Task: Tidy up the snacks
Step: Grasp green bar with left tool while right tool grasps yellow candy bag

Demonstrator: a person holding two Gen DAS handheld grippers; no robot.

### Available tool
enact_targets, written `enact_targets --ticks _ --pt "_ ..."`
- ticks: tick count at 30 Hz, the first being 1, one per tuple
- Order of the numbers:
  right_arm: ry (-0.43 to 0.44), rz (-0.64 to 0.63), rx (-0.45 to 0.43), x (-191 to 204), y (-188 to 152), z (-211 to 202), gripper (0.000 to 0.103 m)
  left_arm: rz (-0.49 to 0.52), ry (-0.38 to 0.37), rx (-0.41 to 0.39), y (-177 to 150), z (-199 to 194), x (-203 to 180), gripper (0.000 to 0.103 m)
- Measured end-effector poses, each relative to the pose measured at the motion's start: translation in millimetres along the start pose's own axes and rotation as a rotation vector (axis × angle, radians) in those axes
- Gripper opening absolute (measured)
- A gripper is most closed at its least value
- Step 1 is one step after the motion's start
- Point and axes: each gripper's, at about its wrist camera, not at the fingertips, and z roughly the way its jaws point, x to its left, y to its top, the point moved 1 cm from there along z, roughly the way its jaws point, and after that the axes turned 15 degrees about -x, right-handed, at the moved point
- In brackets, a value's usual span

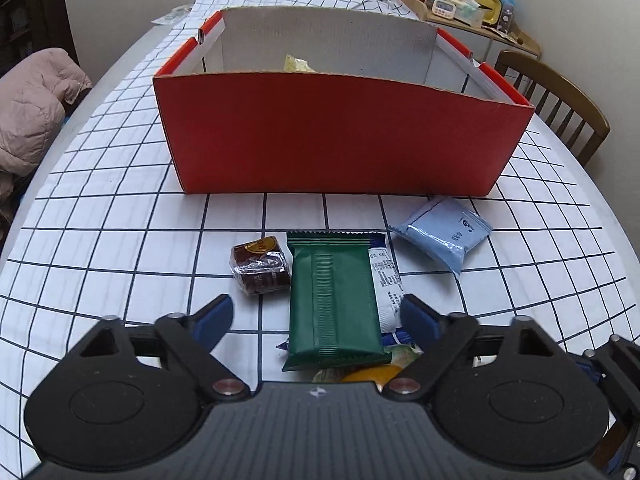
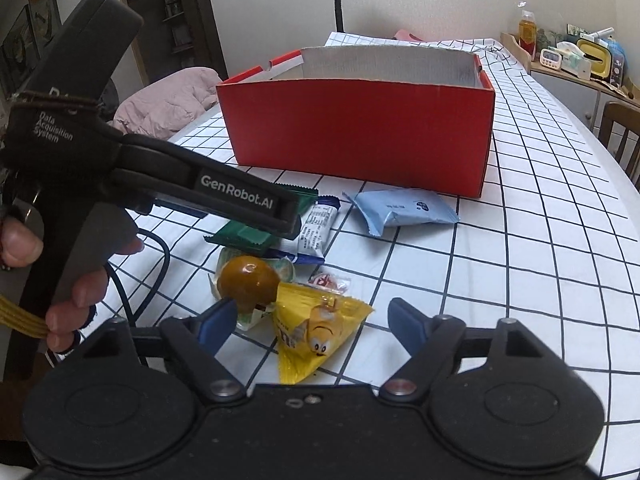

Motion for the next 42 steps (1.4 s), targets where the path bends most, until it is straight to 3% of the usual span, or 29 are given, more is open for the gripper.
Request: enact_targets --ticks 3,8,11,19,42 --pt "-0.001 0.001 0.008 0 -2 4 0.076 0.009 -0.001 0.019 -1 5 -3 0.078" --pt "-0.007 -0.004 0.017 1 -3 7 0.060 -0.009 -0.015 0.028 -1 8 -2 0.076" --pt "-0.006 0.002 0.026 -1 -5 9 0.050 -0.032 -0.042 0.037 -1 8 0 0.064" --pt "-0.019 0.008 0.010 -3 -6 5 0.038 -0.066 -0.063 0.030 -1 3 1 0.046" --pt "-0.035 -0.017 -0.083 -10 20 -38 0.036 -0.125 -0.086 -0.032 13 -43 13 0.044"
